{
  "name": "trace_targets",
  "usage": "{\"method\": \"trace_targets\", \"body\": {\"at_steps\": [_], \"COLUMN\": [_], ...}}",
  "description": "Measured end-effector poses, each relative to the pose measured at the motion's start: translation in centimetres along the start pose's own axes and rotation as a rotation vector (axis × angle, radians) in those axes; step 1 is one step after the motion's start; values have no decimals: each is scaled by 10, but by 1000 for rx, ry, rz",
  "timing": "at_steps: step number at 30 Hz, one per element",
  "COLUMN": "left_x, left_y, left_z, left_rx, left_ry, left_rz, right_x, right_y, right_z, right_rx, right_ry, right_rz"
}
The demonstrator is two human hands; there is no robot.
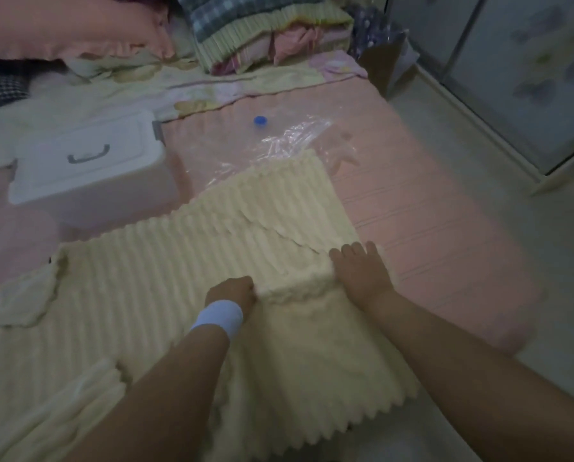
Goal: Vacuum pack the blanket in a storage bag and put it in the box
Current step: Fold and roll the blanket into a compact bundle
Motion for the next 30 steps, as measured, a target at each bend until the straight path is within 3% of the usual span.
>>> {"method": "trace_targets", "body": {"at_steps": [2,4,6,8,10,13,16,20,23,26,30], "left_x": [-3,-9,-11,-3,11,30,49,91,132,167,195], "left_y": [-11,-28,-56,-83,-99,-97,-87,-85,-84,-85,-111], "left_z": [16,19,17,11,9,6,0,-2,2,13,27], "left_rx": [-89,-129,-26,186,312,216,104,24,-22,-70,44], "left_ry": [1,-49,-105,-115,-119,-128,-125,-96,-61,-14,55], "left_rz": [39,35,22,-37,-92,-172,-195,-137,-20,4,-17], "right_x": [13,31,46,49,50,64,101,165,218,255,272], "right_y": [-16,-42,-74,-95,-106,-87,-59,-41,-37,-44,-56], "right_z": [11,11,5,0,3,16,27,42,46,50,59], "right_rx": [-77,31,303,562,694,646,466,245,282,403,426], "right_ry": [69,260,345,262,200,187,221,318,427,508,497], "right_rz": [-32,-14,32,77,70,-63,-133,97,219,179,24]}}
Point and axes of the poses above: each hand's wrist, its own z-axis towards the middle knuckle, its own y-axis out of the back of the hand, x = y × z, the point moved 3 cm from there along z, towards the middle knuckle, and after that the axes turned 3 degrees about x, right-handed, at the moved point
